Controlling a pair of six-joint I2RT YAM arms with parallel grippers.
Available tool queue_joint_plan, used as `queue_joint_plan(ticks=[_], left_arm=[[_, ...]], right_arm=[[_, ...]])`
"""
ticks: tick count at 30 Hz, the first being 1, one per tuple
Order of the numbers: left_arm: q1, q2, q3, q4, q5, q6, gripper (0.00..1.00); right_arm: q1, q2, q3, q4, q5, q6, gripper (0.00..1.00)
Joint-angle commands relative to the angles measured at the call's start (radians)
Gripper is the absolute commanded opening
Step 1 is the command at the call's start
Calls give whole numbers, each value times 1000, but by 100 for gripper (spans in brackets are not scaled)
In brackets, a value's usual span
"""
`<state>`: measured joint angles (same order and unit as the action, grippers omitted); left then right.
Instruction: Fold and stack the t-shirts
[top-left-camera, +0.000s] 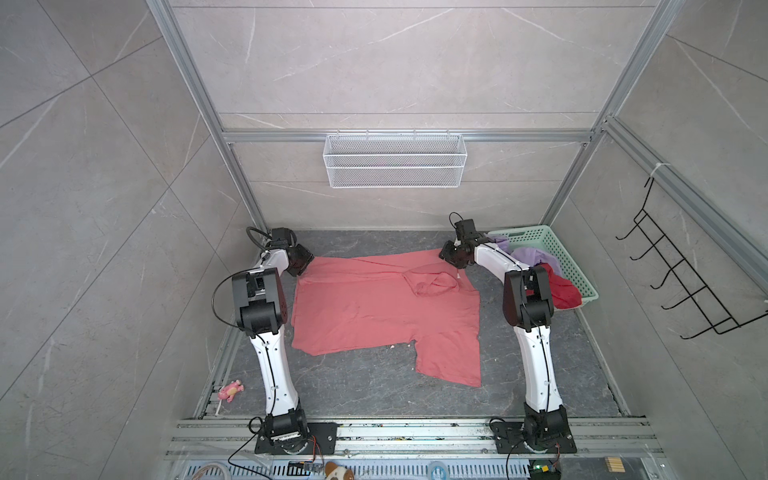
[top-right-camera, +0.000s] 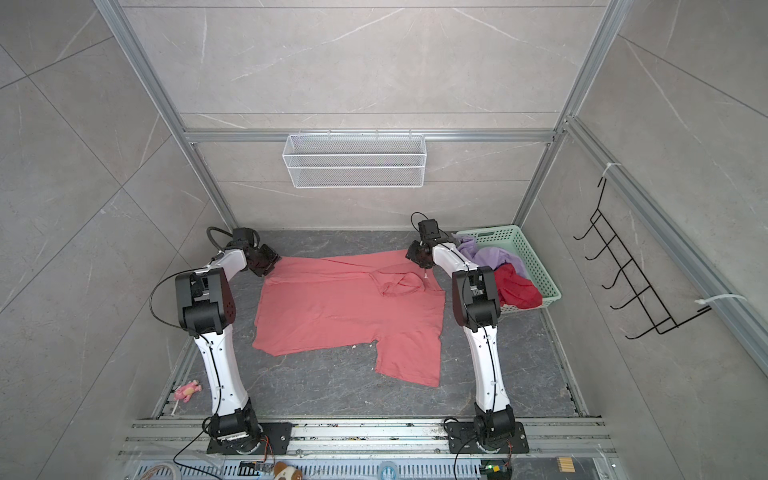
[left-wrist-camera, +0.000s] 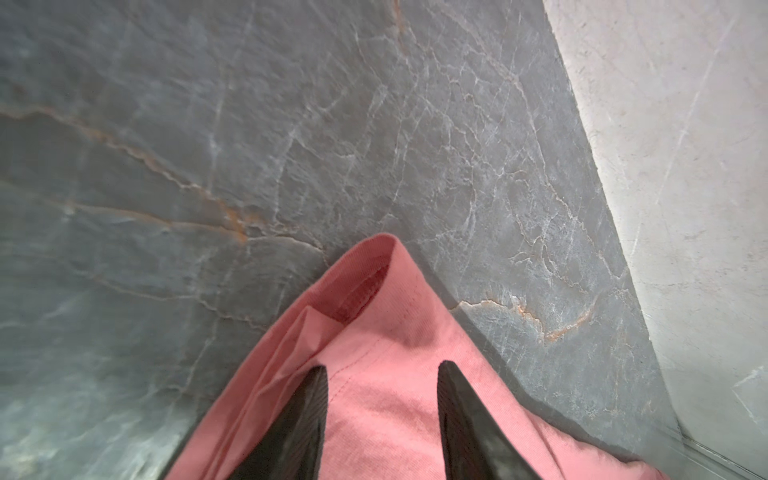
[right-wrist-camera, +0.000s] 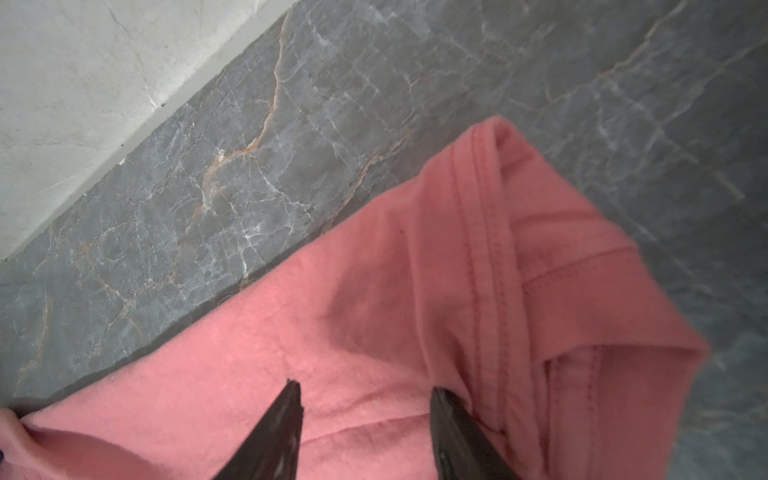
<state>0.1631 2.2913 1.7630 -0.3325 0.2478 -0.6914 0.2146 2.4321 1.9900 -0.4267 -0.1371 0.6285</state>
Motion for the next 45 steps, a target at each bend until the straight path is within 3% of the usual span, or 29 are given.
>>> queue_joint_plan(ticks=[1,8,16,24,29,36,45], left_arm=[[21,-147,-4,4,22,80,46],[22,-450,-200,-76,-56,185,50],[17,-857,-683,-177,-128,66,51],[-10,-1185,-983,-383,-202,-32,52],[-16,-1233,-1080,-396,-205,-82,52],[-16,-1177,-1193,-268,-174,-131,52],[-16,-1120,-1256,-101,-115,-151,50]], right_arm=[[-4,-88,-2,-50,-40,-65,52],[14,-430,-311,70,-133,-157,55],[56,-776,-720,90,-153,-74,56],[210,-1099,-1106,37,-62,71,59],[252,-1236,-1277,7,-39,146,60],[254,-1400,-1402,-123,25,182,62],[259,-1427,-1484,-225,75,243,63]])
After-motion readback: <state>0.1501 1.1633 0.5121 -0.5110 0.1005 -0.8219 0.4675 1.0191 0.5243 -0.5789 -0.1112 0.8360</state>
